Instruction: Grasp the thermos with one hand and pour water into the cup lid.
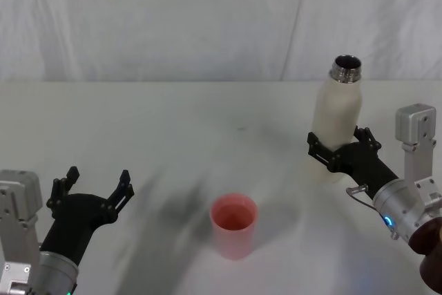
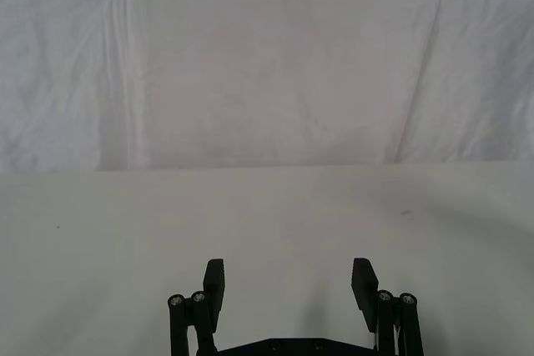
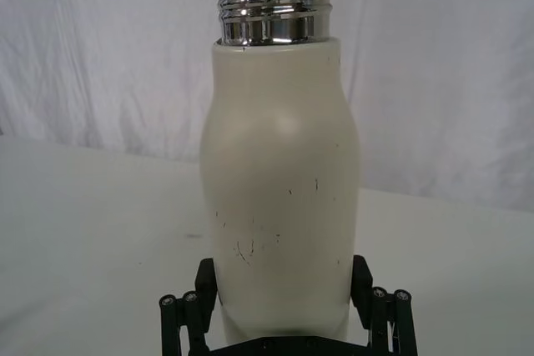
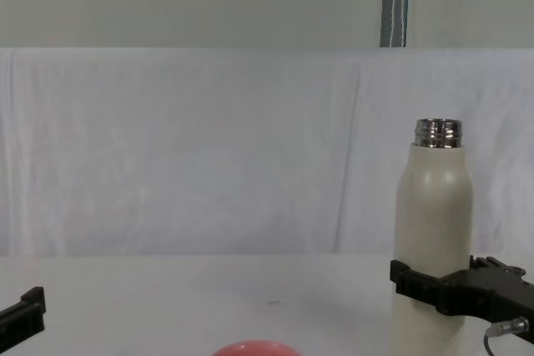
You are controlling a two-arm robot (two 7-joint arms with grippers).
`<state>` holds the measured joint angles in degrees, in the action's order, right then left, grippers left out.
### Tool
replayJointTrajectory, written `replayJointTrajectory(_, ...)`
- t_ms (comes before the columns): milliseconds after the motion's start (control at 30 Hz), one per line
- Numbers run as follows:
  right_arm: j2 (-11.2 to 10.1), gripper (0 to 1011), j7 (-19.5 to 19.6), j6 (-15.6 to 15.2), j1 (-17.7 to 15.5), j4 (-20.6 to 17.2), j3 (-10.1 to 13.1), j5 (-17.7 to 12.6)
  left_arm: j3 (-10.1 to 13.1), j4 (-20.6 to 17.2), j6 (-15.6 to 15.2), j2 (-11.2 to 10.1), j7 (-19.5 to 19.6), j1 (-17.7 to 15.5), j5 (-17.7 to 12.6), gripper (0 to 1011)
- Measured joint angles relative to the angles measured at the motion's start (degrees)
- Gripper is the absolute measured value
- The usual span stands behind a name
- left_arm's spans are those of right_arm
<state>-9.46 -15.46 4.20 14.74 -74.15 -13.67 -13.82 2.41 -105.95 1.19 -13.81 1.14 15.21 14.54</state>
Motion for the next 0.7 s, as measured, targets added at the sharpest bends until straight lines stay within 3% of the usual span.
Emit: replayJointTrajectory(700,0.0,1001,0.0,0.0,0.0,0.0,0.0,0.0,0.0,0.0,0.0,0.0,0.0,0.0,0.0,1001)
